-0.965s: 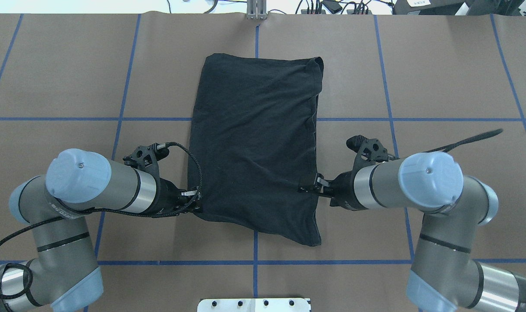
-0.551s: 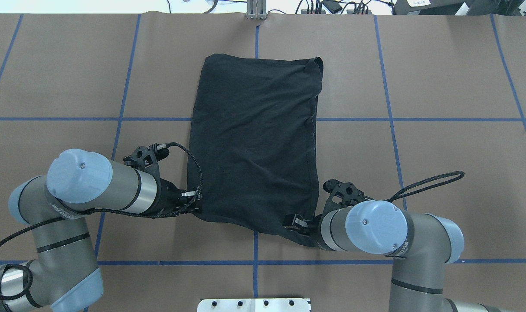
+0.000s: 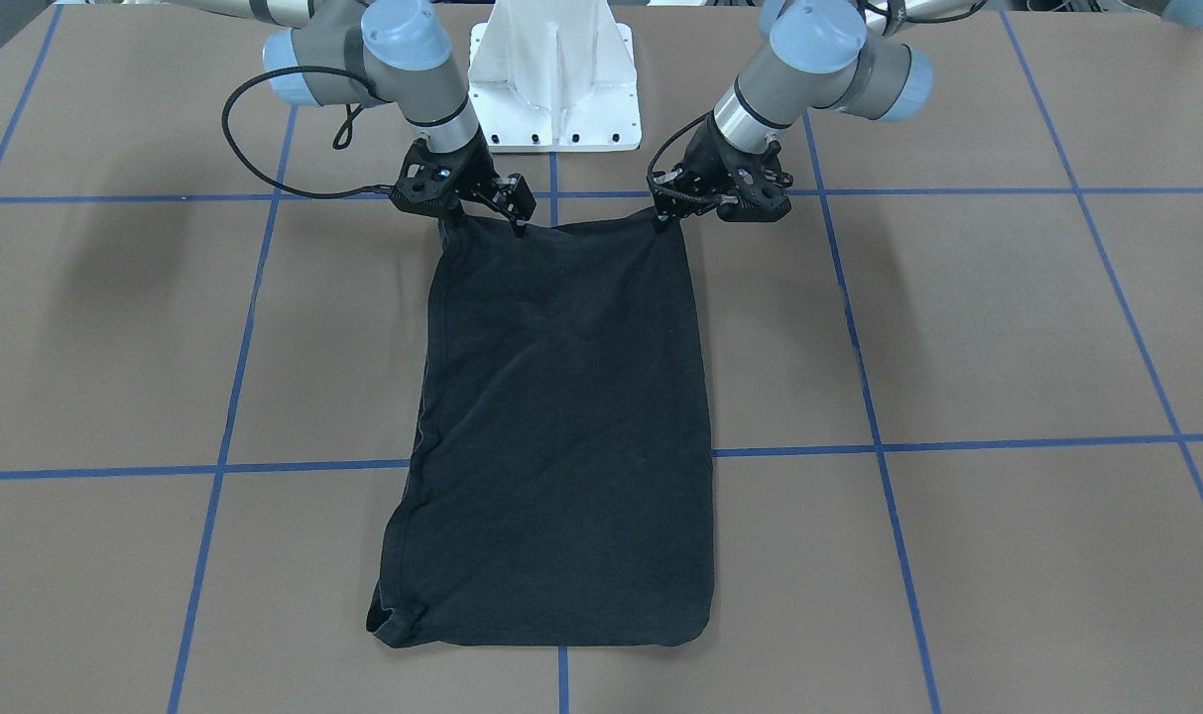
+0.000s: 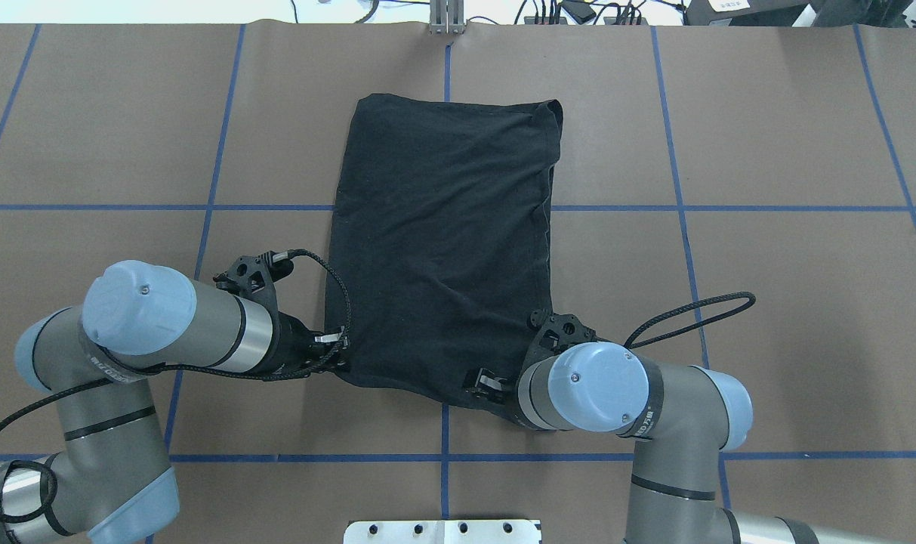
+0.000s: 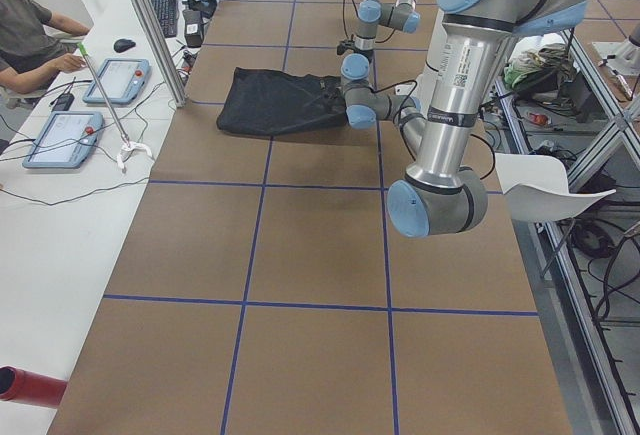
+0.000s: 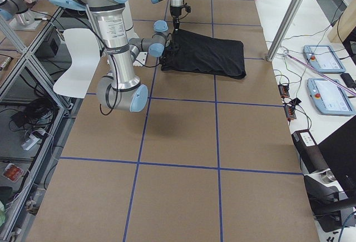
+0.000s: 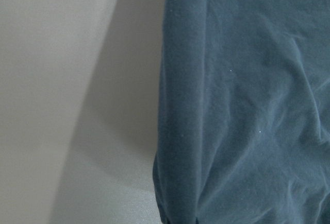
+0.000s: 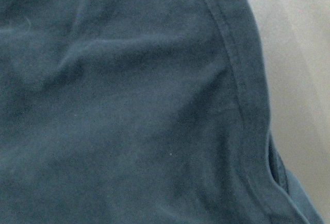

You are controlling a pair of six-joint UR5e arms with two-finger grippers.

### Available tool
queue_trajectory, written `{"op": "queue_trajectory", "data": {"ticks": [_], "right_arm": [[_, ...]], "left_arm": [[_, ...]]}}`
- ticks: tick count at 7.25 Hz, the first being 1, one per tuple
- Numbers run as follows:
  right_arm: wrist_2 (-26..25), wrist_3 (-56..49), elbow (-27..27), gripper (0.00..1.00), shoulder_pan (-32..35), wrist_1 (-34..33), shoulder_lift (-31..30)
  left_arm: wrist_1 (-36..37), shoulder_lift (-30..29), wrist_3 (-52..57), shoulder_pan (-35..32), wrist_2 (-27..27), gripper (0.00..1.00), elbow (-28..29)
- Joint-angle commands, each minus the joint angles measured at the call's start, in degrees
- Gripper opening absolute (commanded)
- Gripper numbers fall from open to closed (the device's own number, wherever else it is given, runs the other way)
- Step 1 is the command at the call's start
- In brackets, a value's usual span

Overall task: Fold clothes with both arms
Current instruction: 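Grasp the shirt's near corners with the left and right grippers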

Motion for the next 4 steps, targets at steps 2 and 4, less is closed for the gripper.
{"op": "queue_trajectory", "data": {"ticks": [2,4], "right_arm": [[0.58,-0.11,-0.79,0.99,0.87,-0.05,-0.14],[0.58,-0.11,-1.23,0.99,0.78,-0.05,-0.05]], "left_arm": [[0.00,-0.02,0.00,0.26,0.09,0.00,-0.02],[0.00,-0.11,0.00,0.27,0.00,0.00,-0.02]]}}
